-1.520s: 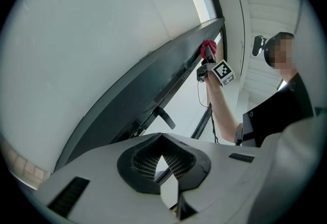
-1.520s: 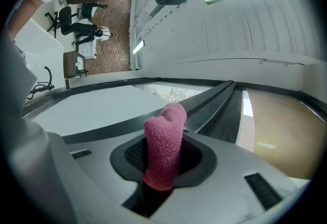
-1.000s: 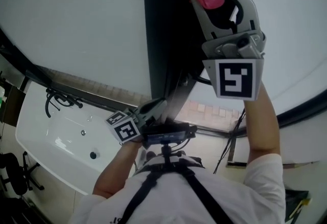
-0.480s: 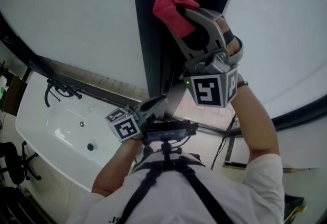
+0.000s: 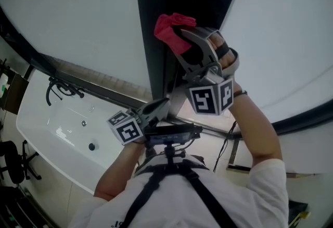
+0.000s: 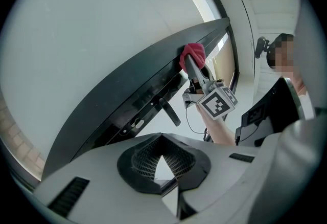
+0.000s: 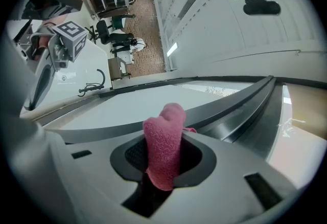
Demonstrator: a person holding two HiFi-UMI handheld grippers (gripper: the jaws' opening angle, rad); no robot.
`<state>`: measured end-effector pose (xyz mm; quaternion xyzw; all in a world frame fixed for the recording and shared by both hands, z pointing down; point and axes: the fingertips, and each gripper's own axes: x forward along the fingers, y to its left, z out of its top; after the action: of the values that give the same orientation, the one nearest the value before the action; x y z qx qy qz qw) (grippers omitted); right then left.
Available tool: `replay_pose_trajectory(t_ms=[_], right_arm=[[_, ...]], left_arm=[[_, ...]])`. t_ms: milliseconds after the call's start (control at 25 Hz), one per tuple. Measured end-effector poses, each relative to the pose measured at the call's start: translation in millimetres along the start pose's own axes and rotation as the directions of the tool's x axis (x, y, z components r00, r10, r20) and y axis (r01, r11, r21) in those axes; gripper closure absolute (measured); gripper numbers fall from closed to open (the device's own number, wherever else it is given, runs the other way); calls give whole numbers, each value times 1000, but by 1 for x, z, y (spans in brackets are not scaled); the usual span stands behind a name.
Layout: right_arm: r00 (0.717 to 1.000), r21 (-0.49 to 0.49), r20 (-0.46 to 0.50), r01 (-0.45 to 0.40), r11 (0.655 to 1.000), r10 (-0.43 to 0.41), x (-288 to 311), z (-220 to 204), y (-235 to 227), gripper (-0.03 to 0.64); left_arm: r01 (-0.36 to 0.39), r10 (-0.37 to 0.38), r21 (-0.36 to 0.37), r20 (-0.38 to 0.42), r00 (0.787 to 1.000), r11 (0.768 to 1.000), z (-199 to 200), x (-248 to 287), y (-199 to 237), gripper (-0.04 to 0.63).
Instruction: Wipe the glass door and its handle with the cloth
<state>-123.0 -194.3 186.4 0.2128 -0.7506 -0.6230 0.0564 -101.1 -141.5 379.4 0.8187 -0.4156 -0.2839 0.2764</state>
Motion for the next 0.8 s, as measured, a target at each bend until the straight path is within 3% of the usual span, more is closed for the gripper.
replay_pose_trajectory(t_ms=[360,800], right_arm=[[996,6,-37,-83,997,83,-2,-8,30,522],[981,-67,-107,-169,983,161,-9,-19,61,523]], left_arm=[[-6,6,-3,5,1000,1000,2,-5,1,603],[-7,7,-12,-2,1000,1000,-4,-7,0,603]])
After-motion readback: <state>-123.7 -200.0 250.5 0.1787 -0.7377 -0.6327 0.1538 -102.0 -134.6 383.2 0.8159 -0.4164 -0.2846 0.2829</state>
